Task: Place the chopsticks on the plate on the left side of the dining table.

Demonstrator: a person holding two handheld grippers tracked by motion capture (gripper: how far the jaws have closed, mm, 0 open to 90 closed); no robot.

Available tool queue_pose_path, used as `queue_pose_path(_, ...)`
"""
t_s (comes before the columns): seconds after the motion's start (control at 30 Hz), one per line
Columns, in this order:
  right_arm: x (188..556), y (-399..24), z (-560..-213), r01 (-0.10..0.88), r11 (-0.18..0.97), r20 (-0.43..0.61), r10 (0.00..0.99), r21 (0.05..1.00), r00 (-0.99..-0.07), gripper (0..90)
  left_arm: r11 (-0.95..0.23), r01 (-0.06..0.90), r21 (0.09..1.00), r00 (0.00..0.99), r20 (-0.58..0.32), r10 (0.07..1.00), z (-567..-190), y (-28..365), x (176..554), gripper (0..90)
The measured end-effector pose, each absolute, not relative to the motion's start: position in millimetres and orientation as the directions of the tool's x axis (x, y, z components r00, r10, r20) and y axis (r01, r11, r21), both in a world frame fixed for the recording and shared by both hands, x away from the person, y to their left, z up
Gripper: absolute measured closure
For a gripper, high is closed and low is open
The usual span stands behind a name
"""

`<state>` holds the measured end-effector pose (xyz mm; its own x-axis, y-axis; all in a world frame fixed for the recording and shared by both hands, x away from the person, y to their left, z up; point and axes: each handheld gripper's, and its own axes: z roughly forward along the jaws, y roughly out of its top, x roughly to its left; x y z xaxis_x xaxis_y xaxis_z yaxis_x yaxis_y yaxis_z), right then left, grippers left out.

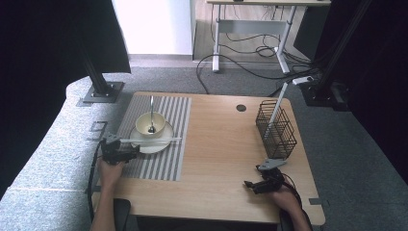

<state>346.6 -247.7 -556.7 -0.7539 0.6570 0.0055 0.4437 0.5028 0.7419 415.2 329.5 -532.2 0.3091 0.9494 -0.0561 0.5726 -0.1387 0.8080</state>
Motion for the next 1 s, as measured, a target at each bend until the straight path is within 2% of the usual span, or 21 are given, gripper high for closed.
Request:
queue_pose_path(0.43, 346.6, -247.7, -556.7, 0.444, 0.503, 0.006, 0.657, 0.742, -0.754, 12.5, -0.156, 0.567, 0.809, 0.316, -0.039, 0.948, -526.7, 323.7, 412.9, 0.0)
queue_pose_path(0.8, 346.4, -247.7, -556.7, 0.443, 0.503, 0.005, 0.657, 0.742, -0.754, 12.5, -0.247, 0.551, 0.797, 0.472, -0.054, 0.88, -529.1, 271.1, 411.5, 0.0)
queue_pose_path(1.0, 346.4, -247.7, -556.7, 0.443, 0.503, 0.006, 0.657, 0.742, -0.754, 12.5, -0.271, 0.559, 0.784, 0.47, -0.031, 0.882, -532.3, 267.5, 416.4, 0.0)
